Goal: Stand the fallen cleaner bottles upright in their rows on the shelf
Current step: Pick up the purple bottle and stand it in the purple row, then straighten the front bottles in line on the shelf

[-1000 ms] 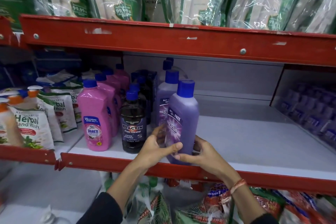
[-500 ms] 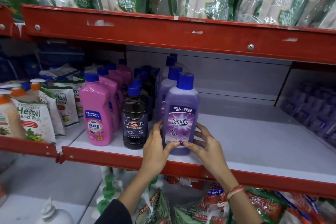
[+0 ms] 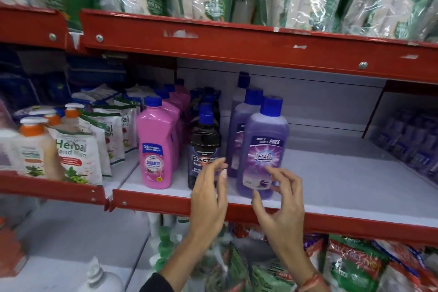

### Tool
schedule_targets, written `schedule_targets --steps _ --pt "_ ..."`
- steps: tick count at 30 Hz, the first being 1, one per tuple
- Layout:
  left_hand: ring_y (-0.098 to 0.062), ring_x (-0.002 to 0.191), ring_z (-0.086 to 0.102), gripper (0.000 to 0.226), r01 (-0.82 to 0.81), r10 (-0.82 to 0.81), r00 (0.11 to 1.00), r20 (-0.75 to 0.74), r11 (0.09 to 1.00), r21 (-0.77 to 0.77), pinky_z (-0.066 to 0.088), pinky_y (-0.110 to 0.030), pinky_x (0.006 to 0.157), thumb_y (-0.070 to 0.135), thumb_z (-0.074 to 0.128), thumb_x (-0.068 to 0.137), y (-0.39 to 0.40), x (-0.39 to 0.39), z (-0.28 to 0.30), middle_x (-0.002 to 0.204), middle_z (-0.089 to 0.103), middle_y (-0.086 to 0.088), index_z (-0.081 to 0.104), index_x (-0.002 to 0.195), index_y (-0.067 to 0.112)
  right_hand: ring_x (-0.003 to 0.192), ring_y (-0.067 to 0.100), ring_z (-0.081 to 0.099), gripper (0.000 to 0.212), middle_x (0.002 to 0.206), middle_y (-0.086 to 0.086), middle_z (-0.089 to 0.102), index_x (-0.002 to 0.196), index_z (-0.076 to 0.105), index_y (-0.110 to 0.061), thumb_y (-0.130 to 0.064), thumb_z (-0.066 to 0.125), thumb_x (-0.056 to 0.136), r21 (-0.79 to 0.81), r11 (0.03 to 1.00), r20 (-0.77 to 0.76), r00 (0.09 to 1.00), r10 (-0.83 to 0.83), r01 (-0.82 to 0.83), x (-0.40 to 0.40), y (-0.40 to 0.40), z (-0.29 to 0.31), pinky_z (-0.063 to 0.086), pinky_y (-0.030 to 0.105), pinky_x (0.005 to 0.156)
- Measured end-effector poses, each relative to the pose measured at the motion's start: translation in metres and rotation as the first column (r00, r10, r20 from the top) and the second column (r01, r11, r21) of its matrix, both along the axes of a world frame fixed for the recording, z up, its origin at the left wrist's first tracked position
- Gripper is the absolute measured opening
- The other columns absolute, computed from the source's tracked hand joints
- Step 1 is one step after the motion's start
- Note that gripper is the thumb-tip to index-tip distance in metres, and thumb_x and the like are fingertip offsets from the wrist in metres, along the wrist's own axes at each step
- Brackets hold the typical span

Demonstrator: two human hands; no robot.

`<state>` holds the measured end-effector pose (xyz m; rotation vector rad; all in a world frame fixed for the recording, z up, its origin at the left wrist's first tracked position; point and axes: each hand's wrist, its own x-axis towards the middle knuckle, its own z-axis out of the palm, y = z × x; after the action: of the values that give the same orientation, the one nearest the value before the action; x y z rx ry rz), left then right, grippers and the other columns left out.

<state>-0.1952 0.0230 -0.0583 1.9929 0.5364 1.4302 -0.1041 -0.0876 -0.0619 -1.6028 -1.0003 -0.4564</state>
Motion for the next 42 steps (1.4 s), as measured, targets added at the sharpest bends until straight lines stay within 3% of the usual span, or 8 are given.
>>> schedule_targets --steps 5,10,14,21,30,36,38,42 --pt "-0.013 0.123 0.045 0.034 -0.156 0.162 0.962 0.220 0.987 -0.043 0.040 -0.039 0.106 0.028 0.039 0.096 0.068 -0.075 0.010 0.129 0.045 0.005 0.043 0.128 0.019 0.114 0.014 0.060 0.045 0.124 -0.008 0.055 0.128 0.056 -0.023 -0.015 0.063 0.084 -0.030 0.953 -0.088 0.951 0.297 -0.300 -0.072 0.066 0.013 0.054 0.039 0.094" --pt "0.001 0.137 0.015 0.056 0.090 -0.098 0.995 -0.033 0.975 -0.204 0.018 -0.032 0.115 0.067 0.023 0.086 0.121 -0.112 0.019 0.146 0.013 0.024 0.002 0.136 0.054 0.140 0.010 0.037 0.082 0.156 -0.006 0.031 0.152 0.010 -0.036 -0.030 0.051 0.082 -0.305 0.894 -0.214 0.938 0.272 -0.329 -0.111 0.136 0.017 0.036 0.038 0.115" --pt "0.002 0.129 0.031 0.055 0.205 -0.250 0.925 -0.287 0.963 -0.176 0.028 -0.023 0.100 0.069 0.014 0.084 0.131 -0.119 0.018 0.146 0.015 0.027 -0.008 0.133 0.060 0.126 0.017 0.054 0.097 0.149 -0.002 0.044 0.146 -0.013 -0.049 -0.017 0.050 0.080 -0.414 0.850 -0.242 0.940 0.242 -0.325 -0.120 0.150 0.017 0.046 0.035 0.104" --pt "-0.025 0.128 0.049 0.052 0.185 -0.210 0.911 -0.355 0.977 -0.105 0.045 -0.047 0.103 0.064 0.016 0.089 0.131 -0.139 0.008 0.153 0.034 0.001 -0.009 0.135 0.063 0.112 0.018 0.060 0.095 0.134 0.000 0.056 0.143 -0.011 -0.056 -0.019 0.052 0.083 -0.407 0.875 -0.208 0.959 0.191 -0.263 -0.130 0.136 0.014 0.049 0.044 0.100" --pt "-0.022 0.110 0.056 0.055 0.086 -0.093 0.935 -0.342 0.996 -0.036 0.046 -0.035 0.088 0.052 0.021 0.094 0.116 -0.146 0.002 0.131 0.046 -0.010 -0.012 0.136 0.059 0.113 0.004 0.054 0.092 0.140 -0.005 0.048 0.143 -0.013 -0.055 -0.018 0.051 0.089 -0.434 0.857 -0.183 0.959 0.217 -0.277 -0.135 0.124 0.010 0.044 0.029 0.098" --pt "0.005 0.110 0.043 0.047 -0.016 0.013 1.000 0.018 0.980 0.200 0.045 -0.012 0.088 0.032 0.037 0.095 0.084 -0.126 -0.003 0.122 0.040 0.003 0.028 0.141 0.030 0.116 0.003 0.047 0.077 0.140 -0.006 0.039 0.151 0.012 -0.038 -0.021 0.056 0.091 -0.233 0.971 -0.059 0.998 0.029 -0.042 -0.127 0.103 0.013 0.040 0.021 0.095" --pt "0.005 0.121 0.040 0.048 0.150 -0.134 0.987 -0.085 0.963 0.225 0.037 -0.015 0.102 0.034 0.036 0.096 0.068 -0.111 -0.001 0.134 0.042 0.008 0.020 0.141 0.040 0.117 0.013 0.050 0.078 0.142 0.000 0.033 0.152 0.011 -0.033 -0.017 0.056 0.091 -0.138 0.987 -0.039 0.996 -0.086 0.080 -0.112 0.096 0.013 0.044 0.027 0.094" --pt "0.003 0.144 0.002 0.064 0.288 -0.275 0.926 -0.260 0.957 0.015 0.010 -0.026 0.120 0.040 0.029 0.098 0.052 -0.071 -0.002 0.158 -0.001 0.014 -0.018 0.141 0.044 0.132 0.014 0.038 0.086 0.159 -0.002 0.014 0.150 -0.014 -0.038 -0.016 0.049 0.095 -0.290 0.956 -0.102 0.995 0.011 -0.040 -0.079 0.089 0.014 0.035 0.025 0.099"
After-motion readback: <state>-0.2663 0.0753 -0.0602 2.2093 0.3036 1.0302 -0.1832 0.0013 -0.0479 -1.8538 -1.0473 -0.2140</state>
